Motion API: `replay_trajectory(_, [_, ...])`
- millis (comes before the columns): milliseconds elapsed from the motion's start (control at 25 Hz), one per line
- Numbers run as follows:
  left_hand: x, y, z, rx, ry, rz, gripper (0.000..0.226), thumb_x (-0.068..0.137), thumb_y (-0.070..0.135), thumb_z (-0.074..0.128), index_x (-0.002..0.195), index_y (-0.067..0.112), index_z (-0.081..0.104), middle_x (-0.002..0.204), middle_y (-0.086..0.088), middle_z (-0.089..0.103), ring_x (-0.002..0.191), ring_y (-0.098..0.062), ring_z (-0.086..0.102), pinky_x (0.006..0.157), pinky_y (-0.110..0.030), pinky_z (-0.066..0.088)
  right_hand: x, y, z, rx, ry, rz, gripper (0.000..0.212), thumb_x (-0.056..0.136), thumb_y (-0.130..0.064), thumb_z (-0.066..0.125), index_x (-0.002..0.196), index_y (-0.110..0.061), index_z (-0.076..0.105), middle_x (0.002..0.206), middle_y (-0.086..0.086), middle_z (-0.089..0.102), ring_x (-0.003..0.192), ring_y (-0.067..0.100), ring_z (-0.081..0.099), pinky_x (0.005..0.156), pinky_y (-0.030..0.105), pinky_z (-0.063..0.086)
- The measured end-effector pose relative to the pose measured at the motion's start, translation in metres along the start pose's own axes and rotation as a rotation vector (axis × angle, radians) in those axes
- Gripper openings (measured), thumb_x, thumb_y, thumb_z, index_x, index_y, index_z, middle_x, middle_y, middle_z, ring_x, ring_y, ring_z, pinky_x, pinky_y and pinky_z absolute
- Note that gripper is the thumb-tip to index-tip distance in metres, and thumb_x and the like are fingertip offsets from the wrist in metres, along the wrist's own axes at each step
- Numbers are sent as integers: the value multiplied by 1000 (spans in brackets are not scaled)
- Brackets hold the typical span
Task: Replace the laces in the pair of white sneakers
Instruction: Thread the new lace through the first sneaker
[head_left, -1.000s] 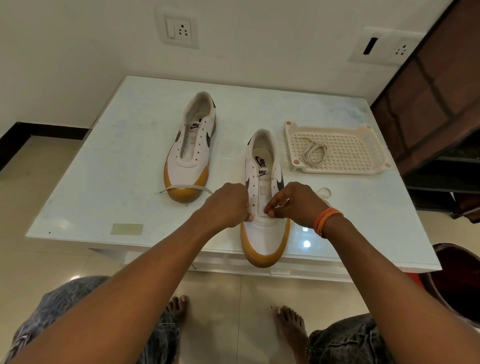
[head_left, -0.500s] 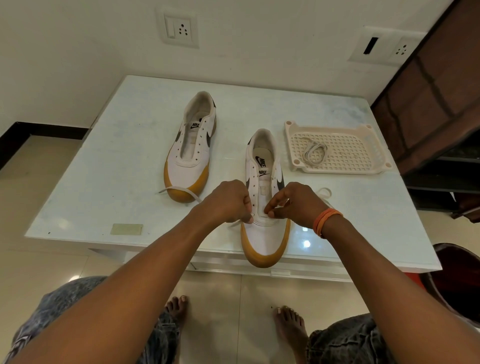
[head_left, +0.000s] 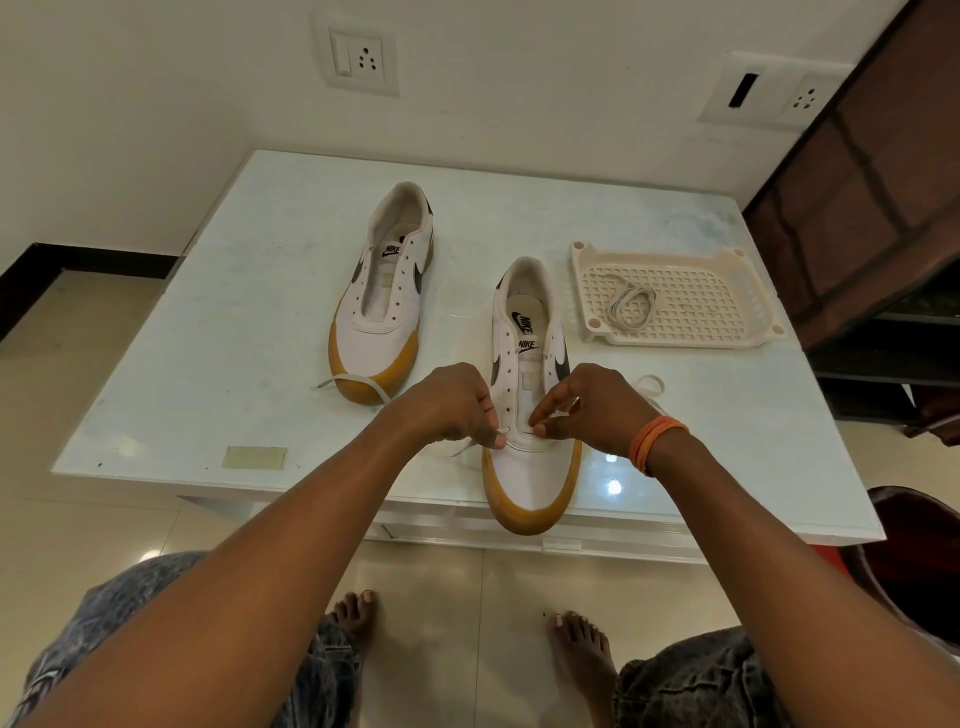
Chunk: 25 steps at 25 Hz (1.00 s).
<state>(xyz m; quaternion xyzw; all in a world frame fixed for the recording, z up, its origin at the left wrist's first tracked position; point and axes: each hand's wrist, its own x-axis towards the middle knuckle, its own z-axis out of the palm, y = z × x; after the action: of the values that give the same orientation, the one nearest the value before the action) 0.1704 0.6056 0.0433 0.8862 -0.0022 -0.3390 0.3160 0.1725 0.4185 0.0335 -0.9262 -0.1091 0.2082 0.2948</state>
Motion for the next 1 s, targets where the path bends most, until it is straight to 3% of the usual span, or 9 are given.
replay_trajectory(240, [-5,-3,-10,62,24,-3,17,81,16,76,94,5,71,89,-7,67,79,-17,57,65,-23,47,1,1,2,-38,3,20,14,71,-27,84,80,-35,77,81,-17,65,89,7,58,88,44,52])
replay_trajectory(400, [-13,-37,-56,343,107,-241,37,72,31,83,99,10,69,103,-8,68,98,-26,63,90,-37,53,1,1,0,-56,1,38,14,70,-29,84,77,-37,76,77,-23,63,85,3,57,90,47,50])
replay_trajectory(520, [-30,-71,-92,447,362,-462,42,59,34,88,72,12,56,77,-10,60,78,-29,59,78,-36,51,1,0,0,-36,2,44,14,69,-28,85,77,-36,76,77,-22,64,85,3,58,90,46,50])
replay_trajectory(640, [-47,-84,-106,360,590,-551,33,73,17,83,71,8,51,65,-9,46,67,-28,49,69,-37,42,0,-1,-1,-10,0,44,15,69,-25,85,77,-35,76,77,-21,65,83,2,58,89,41,52])
replay_trajectory(720, [-45,-81,-104,376,638,-512,24,75,9,79,72,8,55,70,-9,52,62,-26,51,67,-35,42,0,0,-1,2,-2,41,15,70,-24,85,77,-34,76,77,-21,65,82,1,57,87,36,52])
replay_trajectory(760, [-42,-75,-99,386,605,-437,17,76,8,78,80,8,61,80,-10,59,69,-27,56,69,-34,44,0,0,-2,10,-5,38,14,71,-23,84,77,-33,76,77,-21,65,82,2,57,86,33,51])
replay_trajectory(840, [-32,-57,-85,369,439,-250,33,76,13,79,106,13,66,108,-6,64,93,-26,62,79,-31,49,-1,-1,-2,20,-11,31,14,72,-22,83,81,-30,77,77,-21,63,80,1,55,83,30,48])
replay_trajectory(880, [-27,-45,-73,330,327,-138,37,76,16,80,111,16,66,111,-2,63,94,-21,62,77,-28,49,0,-2,-2,17,-9,25,14,72,-21,83,83,-28,77,77,-21,62,79,0,54,82,29,48])
replay_trajectory(1000, [-19,-6,-25,170,63,61,28,80,24,78,103,13,65,92,-3,68,68,-12,65,51,-18,45,0,-2,-1,-9,-3,12,15,72,-21,83,86,-25,78,76,-21,59,80,2,54,81,27,47])
